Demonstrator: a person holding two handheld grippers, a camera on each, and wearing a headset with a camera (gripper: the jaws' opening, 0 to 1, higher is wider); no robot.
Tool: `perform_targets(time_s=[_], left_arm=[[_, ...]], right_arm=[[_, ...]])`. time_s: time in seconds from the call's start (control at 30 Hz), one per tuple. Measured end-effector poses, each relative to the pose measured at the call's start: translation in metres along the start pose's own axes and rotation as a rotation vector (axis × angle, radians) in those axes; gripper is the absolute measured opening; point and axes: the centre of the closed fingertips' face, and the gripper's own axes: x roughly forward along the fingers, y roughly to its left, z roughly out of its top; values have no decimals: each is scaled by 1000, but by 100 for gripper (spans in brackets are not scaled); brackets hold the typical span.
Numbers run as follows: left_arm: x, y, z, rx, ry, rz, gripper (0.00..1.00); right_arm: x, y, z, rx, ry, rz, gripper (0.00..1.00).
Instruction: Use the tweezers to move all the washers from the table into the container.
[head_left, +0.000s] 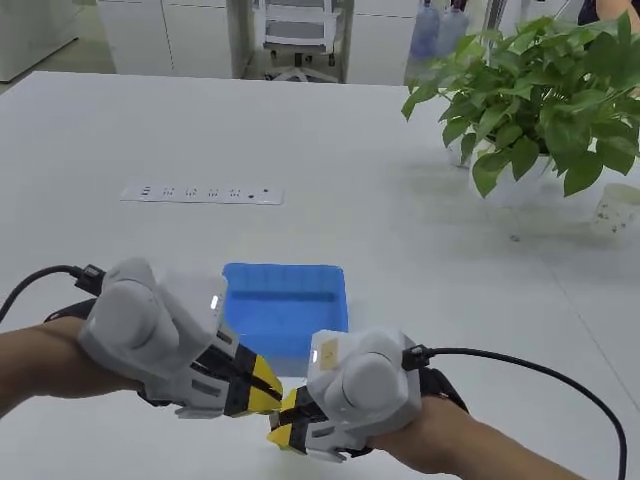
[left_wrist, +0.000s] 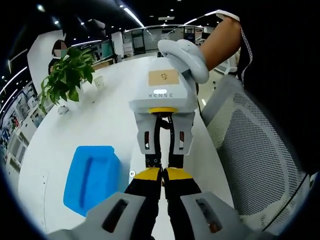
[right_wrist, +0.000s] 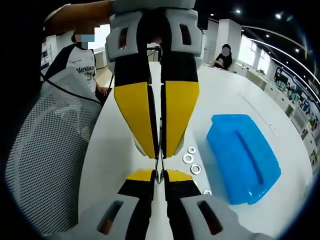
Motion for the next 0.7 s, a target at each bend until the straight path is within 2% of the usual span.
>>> perform_targets(time_s=[0.13, 0.33, 0.7], left_arm=[[0, 0, 2, -6, -9, 0, 6], [-1, 0, 2, 10, 10, -3, 6], [-5, 8, 6, 35, 21, 5, 6]], right_arm=[[-1, 0, 0, 1, -1, -3, 10], [-1, -1, 0, 5, -2, -2, 11], [-6, -12, 4, 1, -23, -36, 12]])
